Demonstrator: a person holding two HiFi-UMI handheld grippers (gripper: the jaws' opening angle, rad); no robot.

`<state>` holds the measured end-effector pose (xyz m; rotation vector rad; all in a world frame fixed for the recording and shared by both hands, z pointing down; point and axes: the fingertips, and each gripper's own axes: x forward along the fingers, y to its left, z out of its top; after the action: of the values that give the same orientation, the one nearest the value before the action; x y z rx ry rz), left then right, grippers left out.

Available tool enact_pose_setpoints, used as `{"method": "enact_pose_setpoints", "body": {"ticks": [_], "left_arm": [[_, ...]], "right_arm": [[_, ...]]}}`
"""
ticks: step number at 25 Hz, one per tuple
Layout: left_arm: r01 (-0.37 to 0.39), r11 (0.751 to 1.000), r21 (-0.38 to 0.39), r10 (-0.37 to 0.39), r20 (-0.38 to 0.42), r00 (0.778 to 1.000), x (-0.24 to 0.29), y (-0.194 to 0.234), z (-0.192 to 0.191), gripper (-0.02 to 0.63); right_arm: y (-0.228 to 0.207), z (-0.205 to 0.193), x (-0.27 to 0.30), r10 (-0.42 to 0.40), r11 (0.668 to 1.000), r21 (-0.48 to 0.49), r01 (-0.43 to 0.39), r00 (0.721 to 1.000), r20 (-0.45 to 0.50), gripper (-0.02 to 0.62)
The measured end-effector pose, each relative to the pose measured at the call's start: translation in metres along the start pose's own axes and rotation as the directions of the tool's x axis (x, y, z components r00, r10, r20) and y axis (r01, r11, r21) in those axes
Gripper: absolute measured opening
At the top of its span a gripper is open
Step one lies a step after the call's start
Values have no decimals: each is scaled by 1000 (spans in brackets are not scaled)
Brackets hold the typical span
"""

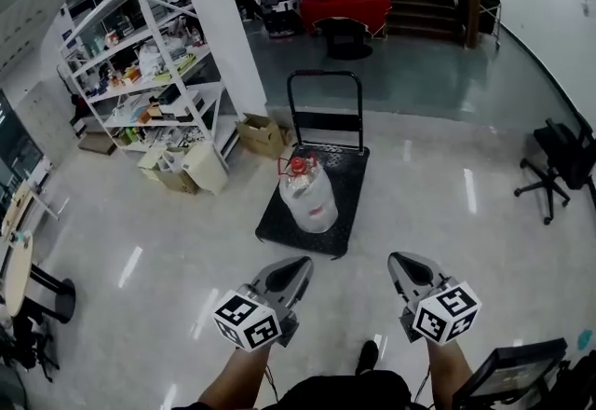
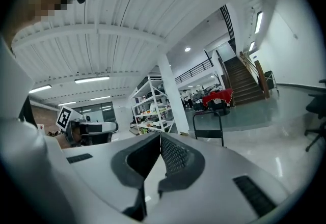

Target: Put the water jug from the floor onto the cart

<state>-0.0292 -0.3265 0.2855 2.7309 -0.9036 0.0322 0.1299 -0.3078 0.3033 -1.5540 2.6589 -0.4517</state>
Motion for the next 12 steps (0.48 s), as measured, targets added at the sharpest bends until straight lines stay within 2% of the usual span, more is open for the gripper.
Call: {"method": "enact_pose_setpoints", "body": {"ticks": [4, 7, 9, 12], "left_arm": [[50, 999, 0, -50, -10, 999, -51, -30, -22, 2], [46, 999, -25, -46, -19, 999, -92, -42, -37, 2], [49, 997, -52, -50, -21, 999, -117, -54, -46, 2], [76, 996, -51, -78, -32, 996, -146, -84, -58, 2]], "right_arm": [[45, -24, -45, -65, 998, 10, 65, 998, -6, 3], [81, -44, -73, -106, 994, 36, 107, 994, -21, 3], [104, -57, -92, -121, 992, 42, 123, 992, -40, 3], [133, -67, -126, -126, 991, 29, 127, 991, -52, 3]]}}
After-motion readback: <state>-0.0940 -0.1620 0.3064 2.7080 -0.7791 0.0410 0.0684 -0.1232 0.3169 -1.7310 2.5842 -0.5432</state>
